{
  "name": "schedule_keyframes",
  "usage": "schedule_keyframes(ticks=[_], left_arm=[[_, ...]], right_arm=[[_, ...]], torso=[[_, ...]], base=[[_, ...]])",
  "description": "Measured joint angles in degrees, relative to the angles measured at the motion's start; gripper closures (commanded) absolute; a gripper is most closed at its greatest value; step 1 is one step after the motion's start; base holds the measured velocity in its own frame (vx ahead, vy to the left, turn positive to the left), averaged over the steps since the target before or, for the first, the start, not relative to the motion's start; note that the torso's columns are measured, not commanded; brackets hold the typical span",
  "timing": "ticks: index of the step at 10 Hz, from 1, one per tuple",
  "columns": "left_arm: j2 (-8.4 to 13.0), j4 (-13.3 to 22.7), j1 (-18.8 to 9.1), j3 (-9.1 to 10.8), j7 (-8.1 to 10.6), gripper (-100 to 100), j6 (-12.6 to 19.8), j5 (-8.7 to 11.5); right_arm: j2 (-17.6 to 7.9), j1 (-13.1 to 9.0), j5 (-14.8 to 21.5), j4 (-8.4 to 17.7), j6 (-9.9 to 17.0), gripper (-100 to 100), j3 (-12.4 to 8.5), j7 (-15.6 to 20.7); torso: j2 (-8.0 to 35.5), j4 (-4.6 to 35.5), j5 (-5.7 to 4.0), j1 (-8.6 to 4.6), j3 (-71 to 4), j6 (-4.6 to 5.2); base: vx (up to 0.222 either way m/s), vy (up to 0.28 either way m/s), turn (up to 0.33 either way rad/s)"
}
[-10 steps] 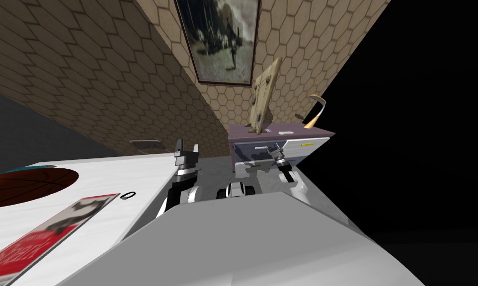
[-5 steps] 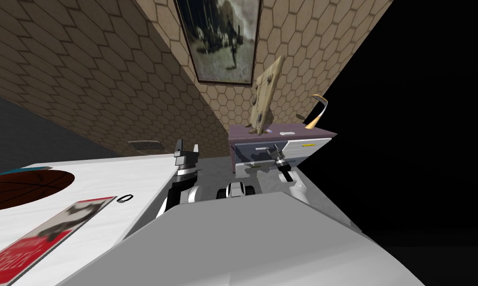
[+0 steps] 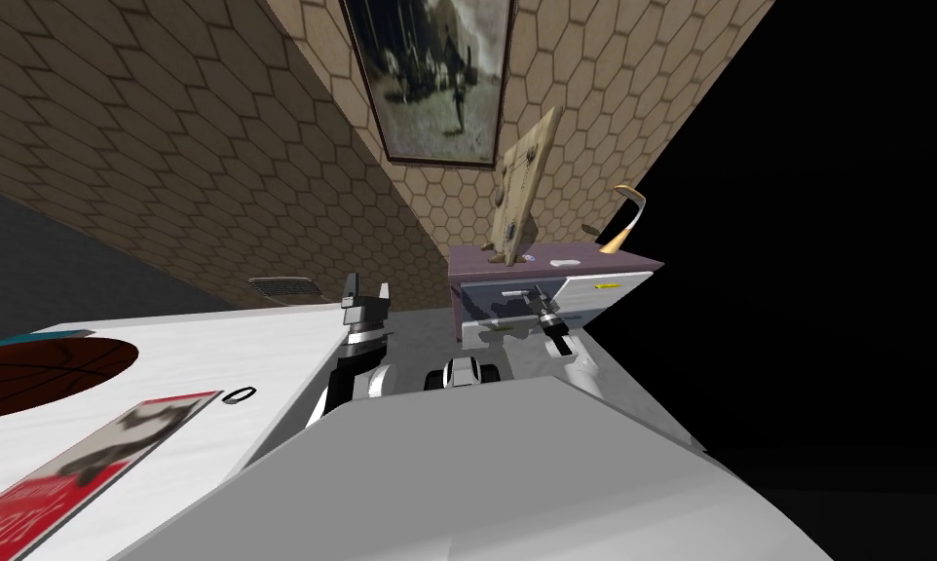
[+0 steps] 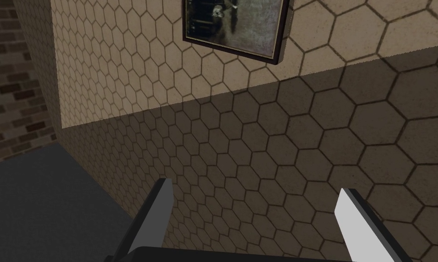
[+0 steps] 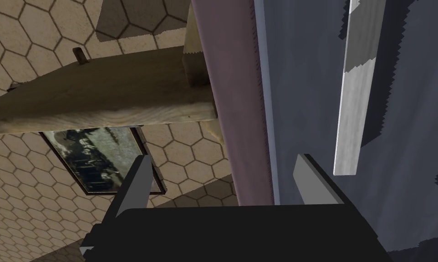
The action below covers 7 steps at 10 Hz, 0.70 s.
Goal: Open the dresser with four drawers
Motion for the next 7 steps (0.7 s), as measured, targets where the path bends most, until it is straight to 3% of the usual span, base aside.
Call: schedule_keyframes(ticks=[7], left_arm=[[0.0,0.0,0.0,0.0,0.0,0,0.0,0.0]], right_arm=[[1.7,-2.7,3.1,6.3,-1.1,-100,-1.6,10.7]], torso=[[0.0,0.0,0.0,-0.01,0.0,0.0]], base=[[0.03,0.003,-0.004]])
